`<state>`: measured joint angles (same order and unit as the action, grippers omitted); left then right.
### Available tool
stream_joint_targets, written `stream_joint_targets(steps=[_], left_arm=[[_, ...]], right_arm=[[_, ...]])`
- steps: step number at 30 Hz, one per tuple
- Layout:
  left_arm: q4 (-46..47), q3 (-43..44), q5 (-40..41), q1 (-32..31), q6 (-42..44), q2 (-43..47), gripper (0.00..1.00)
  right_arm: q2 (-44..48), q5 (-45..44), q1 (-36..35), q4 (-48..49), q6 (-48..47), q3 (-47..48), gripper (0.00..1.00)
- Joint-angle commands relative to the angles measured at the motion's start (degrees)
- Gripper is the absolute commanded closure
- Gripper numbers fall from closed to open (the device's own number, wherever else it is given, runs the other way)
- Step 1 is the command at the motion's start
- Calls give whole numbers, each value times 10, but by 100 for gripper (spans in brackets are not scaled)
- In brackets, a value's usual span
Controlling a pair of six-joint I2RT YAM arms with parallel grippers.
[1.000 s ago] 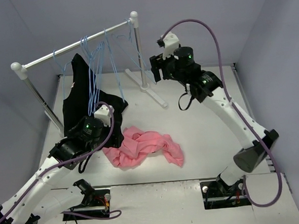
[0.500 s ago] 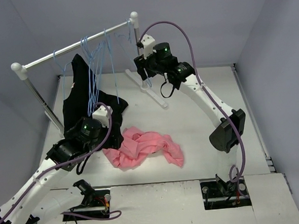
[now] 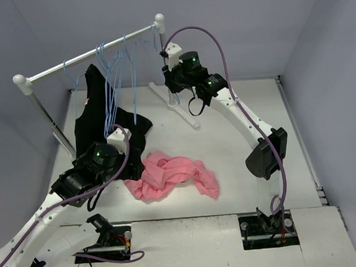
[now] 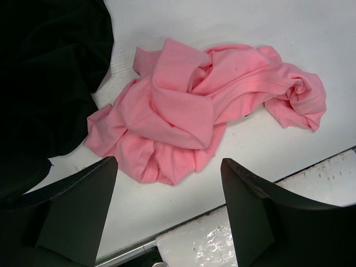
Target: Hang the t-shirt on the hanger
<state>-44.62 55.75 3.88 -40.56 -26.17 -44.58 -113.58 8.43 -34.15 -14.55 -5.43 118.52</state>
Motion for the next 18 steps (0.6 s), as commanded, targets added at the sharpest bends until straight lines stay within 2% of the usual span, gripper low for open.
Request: stream_joint_targets(steps=[1,7,18], left_arm=[[9,14,-1,-2,5,-2,29],[10,14,-4,-2,8,-10,29],[11,21,-6,-2,16,-29,29]], right_arm=[[15,-1,2,32,7,15,83],[17,-16,2,32,6,15,99],[68,-74,-7,36,-10,23,100]])
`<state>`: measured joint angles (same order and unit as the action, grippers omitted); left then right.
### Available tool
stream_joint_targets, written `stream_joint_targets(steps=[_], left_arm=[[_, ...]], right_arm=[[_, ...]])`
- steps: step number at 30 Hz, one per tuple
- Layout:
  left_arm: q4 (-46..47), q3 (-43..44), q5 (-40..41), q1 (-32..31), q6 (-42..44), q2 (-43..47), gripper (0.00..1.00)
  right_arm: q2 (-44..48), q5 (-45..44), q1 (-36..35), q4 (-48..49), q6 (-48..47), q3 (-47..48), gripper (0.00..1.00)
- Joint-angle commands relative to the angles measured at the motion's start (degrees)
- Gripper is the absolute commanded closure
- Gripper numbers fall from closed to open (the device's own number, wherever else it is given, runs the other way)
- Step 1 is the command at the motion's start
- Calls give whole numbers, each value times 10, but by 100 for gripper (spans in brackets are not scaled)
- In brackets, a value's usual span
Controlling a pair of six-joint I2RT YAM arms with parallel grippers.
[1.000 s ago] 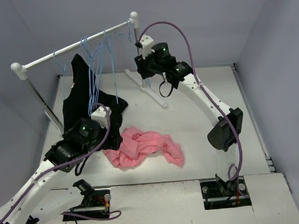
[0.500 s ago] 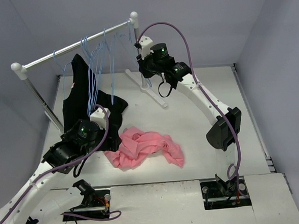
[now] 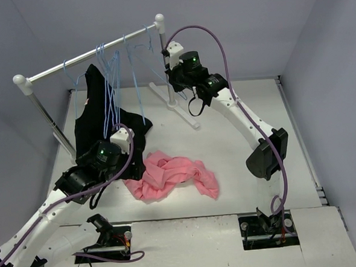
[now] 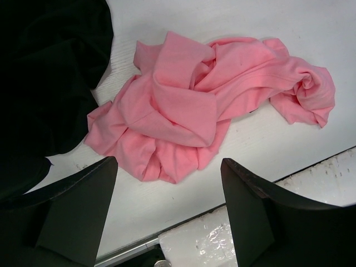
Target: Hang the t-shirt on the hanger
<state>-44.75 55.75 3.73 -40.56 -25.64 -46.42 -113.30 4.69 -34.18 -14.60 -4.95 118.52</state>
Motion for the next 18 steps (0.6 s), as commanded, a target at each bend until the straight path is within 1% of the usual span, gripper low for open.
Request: stream_joint_targets(steps=[1,6,11,14,18], left_arm=[[12,20,-5,-2,10,-12,29],[14,25,-4,-2,9,-28,29],[14,32,-3,-2,5,-41,29],[17,31,-3,-2,-4,-49,29],[34,16,-21,-2,-16,-63,29]], right_arm=[[70,-42,-8,36,-18,22,100],[104,-70,-15,40,-29,10,100],[130,-69,-20,41,-33,-12,100],[162,-67,-24,41,-26,-54,100],[229,-54,-33,45,-7,-168,100]])
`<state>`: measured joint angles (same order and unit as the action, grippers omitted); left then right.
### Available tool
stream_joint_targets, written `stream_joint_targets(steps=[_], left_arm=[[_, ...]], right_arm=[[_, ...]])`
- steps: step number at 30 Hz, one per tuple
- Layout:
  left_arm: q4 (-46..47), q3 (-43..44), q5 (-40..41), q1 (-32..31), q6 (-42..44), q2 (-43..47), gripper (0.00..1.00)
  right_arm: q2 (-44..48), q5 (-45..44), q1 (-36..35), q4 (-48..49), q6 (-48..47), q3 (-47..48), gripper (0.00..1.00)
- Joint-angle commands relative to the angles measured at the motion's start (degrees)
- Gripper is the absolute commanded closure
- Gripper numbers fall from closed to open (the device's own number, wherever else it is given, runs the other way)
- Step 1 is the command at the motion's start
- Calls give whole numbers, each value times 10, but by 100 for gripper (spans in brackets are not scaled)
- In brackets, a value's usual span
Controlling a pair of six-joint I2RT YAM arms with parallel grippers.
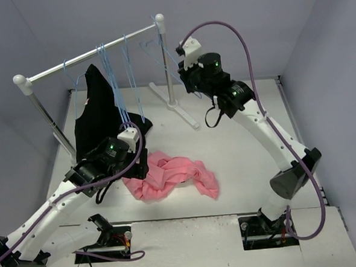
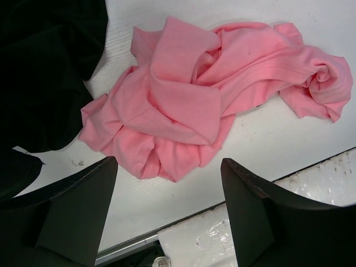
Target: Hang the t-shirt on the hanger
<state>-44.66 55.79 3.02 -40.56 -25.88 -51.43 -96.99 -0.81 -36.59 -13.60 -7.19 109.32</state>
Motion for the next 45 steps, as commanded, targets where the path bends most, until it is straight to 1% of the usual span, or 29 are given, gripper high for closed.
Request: stream_joint_targets(steps=[1,4,6,8,13,15,20,21,22,24,25,26,27,28,29,30,31,33,35,39,40,41,42,43,45], left_arm=[[37,12,-19,-2,-17,-19,29],[65,-4,-30,-3,-34,-38,29],[87,-13,-30,-3,-44,-45,29],[114,-22,-46,-3,-57,-62,29],[173,-37,-51,-5,-86,-114,29],[187,-34,-44,-12,-94,-144,29],[210,-27,-13,-31,-105,-217,31],[214,-25,-8,-35,-105,-229,36],[215,-24,-6,-38,-105,-240,38],[222,-10,-1,-43,-91,-273,58],[222,-4,3,-43,-85,-289,63],[222,7,7,-43,-74,-300,70],[219,29,16,-43,-52,-319,85],[215,42,22,-43,-41,-327,91],[208,66,30,-42,-12,-341,96],[203,95,40,-42,9,-356,99],[198,124,49,-42,23,-373,100],[188,164,65,-40,66,-396,100],[185,200,67,-35,89,-420,100],[182,245,75,-23,134,-460,100],[183,254,75,-21,140,-466,96],[183,265,76,-19,150,-470,89],[183,270,76,-18,154,-474,84],[179,277,72,-17,159,-474,73],[173,278,62,-19,156,-453,58]], right_arm=[[84,3,-13,38,18,-98,100],[130,1,-27,40,26,-191,100],[168,-13,-35,41,34,-228,100],[211,-30,-39,41,46,-297,100],[316,-61,-39,40,94,-402,100],[362,-70,-40,39,112,-448,100],[440,-84,-39,36,157,-524,100],[456,-85,-39,33,162,-538,100],[460,-87,-39,32,163,-541,100],[484,-96,-40,26,174,-560,100],[491,-99,-40,24,176,-563,100],[496,-101,-39,22,177,-566,100],[501,-103,-39,21,177,-569,100],[509,-105,-39,18,177,-571,100],[513,-108,-39,18,179,-573,100],[517,-110,-39,17,179,-575,100],[520,-111,-39,16,179,-576,100],[527,-113,-39,15,178,-578,100],[530,-114,-39,14,180,-583,100],[537,-115,-38,13,182,-593,100],[538,-116,-39,12,183,-595,100],[539,-117,-38,12,184,-599,100],[539,-118,-38,13,184,-601,100],[542,-118,-38,13,184,-603,100],[543,-118,-39,13,185,-606,100]])
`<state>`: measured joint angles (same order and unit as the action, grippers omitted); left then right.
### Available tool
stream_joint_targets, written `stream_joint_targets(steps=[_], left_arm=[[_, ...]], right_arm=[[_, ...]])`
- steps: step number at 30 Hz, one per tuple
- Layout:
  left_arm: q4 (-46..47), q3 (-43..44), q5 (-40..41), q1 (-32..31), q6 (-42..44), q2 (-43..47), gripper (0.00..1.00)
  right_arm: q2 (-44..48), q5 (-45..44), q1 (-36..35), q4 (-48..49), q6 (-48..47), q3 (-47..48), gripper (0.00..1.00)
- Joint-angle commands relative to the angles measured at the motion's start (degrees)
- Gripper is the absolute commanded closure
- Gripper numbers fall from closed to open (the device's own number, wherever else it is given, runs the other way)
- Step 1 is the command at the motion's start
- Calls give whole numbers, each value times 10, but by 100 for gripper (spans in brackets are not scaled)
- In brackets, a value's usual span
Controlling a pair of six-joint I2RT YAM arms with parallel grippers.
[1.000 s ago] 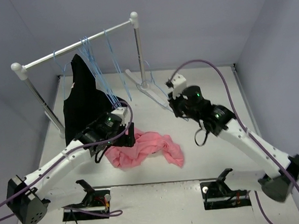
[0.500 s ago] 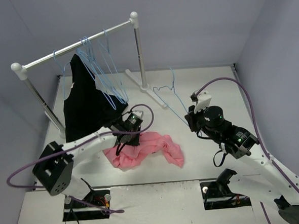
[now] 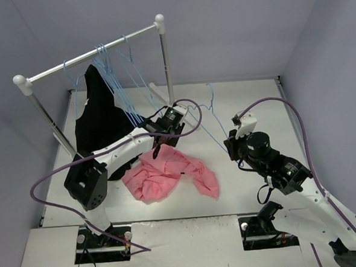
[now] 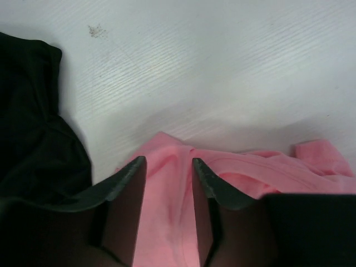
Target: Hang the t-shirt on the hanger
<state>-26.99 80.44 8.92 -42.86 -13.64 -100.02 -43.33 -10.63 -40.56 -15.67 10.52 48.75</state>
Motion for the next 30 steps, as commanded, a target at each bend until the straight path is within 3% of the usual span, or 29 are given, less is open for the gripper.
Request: stream_joint_targets(steps=[1,4,11,20,30], left_arm=[[-5,27,0,4,30,48,52],[-10,-11,1,2,7,99,46],[-11,-126,34,-31,-145,207,45],[97,-263,88,-73,-255,227,45],[131,-297,102,-82,-286,210,46]], right_arm=[[9,-21,1,33,8,-1,100],[15,-24,1,33,9,-3,100],[9,-20,1,34,10,-8,100],[5,-14,1,34,16,-7,100],[15,-13,1,34,26,-11,100]])
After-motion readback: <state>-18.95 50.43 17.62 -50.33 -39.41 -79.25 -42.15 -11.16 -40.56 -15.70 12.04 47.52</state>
